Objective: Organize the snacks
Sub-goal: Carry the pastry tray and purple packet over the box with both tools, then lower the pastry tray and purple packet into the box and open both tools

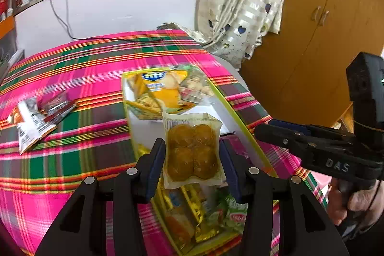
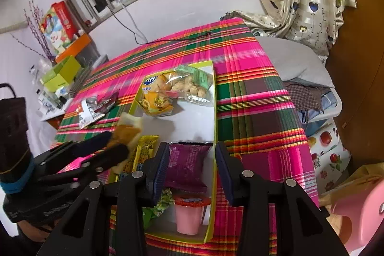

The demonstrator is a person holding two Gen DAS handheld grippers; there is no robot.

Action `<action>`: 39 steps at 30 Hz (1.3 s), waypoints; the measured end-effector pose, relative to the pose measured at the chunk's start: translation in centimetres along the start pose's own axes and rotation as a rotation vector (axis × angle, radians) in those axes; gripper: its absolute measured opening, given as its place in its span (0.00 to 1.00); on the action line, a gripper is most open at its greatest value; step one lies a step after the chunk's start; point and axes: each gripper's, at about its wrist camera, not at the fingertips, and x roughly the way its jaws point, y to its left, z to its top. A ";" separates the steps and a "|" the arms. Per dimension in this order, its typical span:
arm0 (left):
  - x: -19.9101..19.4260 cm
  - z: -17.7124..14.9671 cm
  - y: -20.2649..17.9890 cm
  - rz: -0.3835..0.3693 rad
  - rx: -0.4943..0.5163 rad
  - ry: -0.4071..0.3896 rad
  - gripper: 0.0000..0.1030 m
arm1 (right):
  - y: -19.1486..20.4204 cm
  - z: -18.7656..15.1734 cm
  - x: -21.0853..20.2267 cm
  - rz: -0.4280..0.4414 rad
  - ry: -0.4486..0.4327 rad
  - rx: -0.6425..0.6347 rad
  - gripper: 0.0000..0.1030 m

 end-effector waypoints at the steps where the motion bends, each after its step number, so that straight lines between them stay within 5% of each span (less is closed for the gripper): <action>1: 0.4 0.1 -0.2 -0.002 0.004 0.006 0.47 | 0.0 0.0 0.0 0.001 0.001 0.001 0.37; 12: 4.3 -0.3 -1.4 -0.005 0.016 0.101 0.50 | -0.8 0.0 -0.2 0.012 -0.004 0.019 0.37; 19: 4.3 -0.3 -1.5 -0.090 -0.011 0.128 0.56 | -0.7 0.1 -0.4 0.020 -0.009 0.015 0.37; 29: 1.2 -0.9 0.1 -0.098 -0.062 0.058 0.57 | 0.2 -0.2 -1.3 0.017 -0.023 0.001 0.37; 39: -2.3 -2.0 2.1 0.004 -0.092 -0.002 0.57 | 2.4 -0.8 -2.2 0.024 -0.037 -0.038 0.37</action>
